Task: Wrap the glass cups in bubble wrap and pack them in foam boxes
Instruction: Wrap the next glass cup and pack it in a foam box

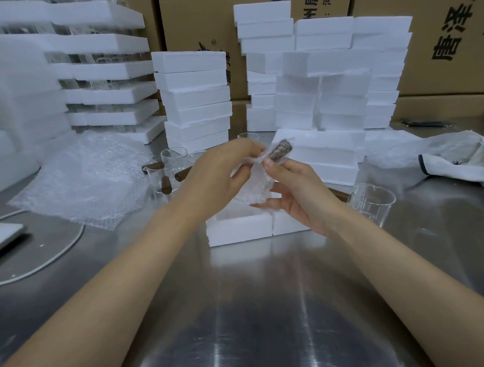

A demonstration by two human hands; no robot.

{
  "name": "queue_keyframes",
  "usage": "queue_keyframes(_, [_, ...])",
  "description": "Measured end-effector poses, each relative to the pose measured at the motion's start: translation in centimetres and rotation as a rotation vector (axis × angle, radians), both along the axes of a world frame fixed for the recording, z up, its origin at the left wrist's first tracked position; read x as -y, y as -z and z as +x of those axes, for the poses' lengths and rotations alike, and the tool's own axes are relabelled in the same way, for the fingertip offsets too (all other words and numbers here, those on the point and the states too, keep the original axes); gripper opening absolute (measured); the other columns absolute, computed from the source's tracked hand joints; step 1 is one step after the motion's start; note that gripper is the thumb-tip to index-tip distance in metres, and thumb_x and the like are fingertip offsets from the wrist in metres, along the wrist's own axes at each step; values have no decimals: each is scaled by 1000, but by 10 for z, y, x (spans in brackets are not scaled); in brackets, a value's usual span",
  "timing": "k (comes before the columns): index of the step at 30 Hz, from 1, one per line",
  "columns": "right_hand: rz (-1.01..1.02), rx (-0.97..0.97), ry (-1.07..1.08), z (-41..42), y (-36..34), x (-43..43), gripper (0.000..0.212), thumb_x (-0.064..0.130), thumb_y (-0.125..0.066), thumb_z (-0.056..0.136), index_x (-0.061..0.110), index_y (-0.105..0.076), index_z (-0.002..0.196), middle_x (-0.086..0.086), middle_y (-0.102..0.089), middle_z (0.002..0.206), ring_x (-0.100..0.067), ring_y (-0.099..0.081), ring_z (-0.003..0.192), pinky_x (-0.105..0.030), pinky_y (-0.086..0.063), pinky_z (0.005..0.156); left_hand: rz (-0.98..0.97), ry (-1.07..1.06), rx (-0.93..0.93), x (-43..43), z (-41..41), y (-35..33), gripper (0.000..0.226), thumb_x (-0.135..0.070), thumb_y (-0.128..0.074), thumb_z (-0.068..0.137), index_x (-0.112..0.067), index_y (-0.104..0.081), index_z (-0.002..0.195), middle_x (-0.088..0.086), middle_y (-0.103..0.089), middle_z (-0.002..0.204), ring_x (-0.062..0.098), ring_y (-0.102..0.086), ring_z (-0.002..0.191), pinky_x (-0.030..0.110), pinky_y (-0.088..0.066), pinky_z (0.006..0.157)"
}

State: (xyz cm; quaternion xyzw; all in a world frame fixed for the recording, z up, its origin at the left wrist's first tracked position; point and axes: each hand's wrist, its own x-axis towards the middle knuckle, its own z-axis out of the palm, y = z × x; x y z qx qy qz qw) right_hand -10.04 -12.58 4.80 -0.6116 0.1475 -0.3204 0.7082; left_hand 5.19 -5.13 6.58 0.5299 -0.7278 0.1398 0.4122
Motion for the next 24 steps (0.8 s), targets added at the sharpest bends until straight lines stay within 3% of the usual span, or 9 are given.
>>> queue_keyframes(3, [10, 21, -5, 1, 0, -1, 43, 32, -62, 85, 6, -62, 119, -12, -68, 117, -29, -65, 109, -46, -57, 83, -6, 18, -46, 2, 0, 3, 15, 4, -57, 87, -4, -60, 100, 1, -65, 102, 11, -61, 94, 26, -49, 83])
queue_keyframes(6, [11, 35, 0, 1, -1, -2, 45, 33, -62, 85, 5, -61, 121, -13, -68, 116, -30, -67, 106, -42, -58, 77, 17, 37, -224, 0, -2, 1, 27, 0, -59, 86, -21, -52, 102, -12, -60, 95, -4, -57, 91, 13, -44, 83])
queue_keyframes(9, [9, 28, 22, 1, -3, -4, 48, 36, -64, 83, 7, -61, 121, -14, -69, 115, -32, -68, 102, -39, -59, 73, -8, 3, -191, 0, -4, -2, 24, 1, -63, 83, -17, -62, 99, -11, -61, 92, -4, -55, 88, 8, -41, 80])
queue_keyframes(14, [0, -9, -13, 0, -3, -2, 48, 36, -64, 83, 8, -61, 122, -12, -69, 116, -31, -67, 104, -41, -58, 77, -24, -130, -94, -5, -7, -5, 12, -8, -66, 80, -16, -58, 83, -12, -56, 82, 13, -55, 79, 42, -49, 69])
queue_keyframes(18, [8, -17, -29, -1, -4, -1, 46, 35, -64, 84, 8, -62, 121, -13, -69, 116, -31, -68, 102, -42, -58, 77, 15, -167, -45, -6, -8, -5, 11, -16, -65, 81, -17, -57, 89, -9, -61, 86, 15, -57, 80, 42, -50, 70])
queue_keyframes(21, [42, -1, -17, -1, -4, -1, 46, 36, -62, 86, 5, -62, 120, -14, -70, 108, -32, -70, 96, -40, -58, 72, 40, -72, -123, -5, -5, -6, 12, -19, -64, 84, -14, -63, 95, -10, -66, 88, 3, -59, 83, 28, -50, 76])
queue_keyframes(24, [58, 7, -1, -1, -4, 0, 40, 34, -59, 90, 6, -63, 119, -12, -70, 103, -33, -70, 94, -40, -58, 70, 33, -28, -144, -6, -1, -8, 10, -14, -66, 87, -11, -70, 97, -19, -64, 81, -15, -56, 75, 4, -39, 68])
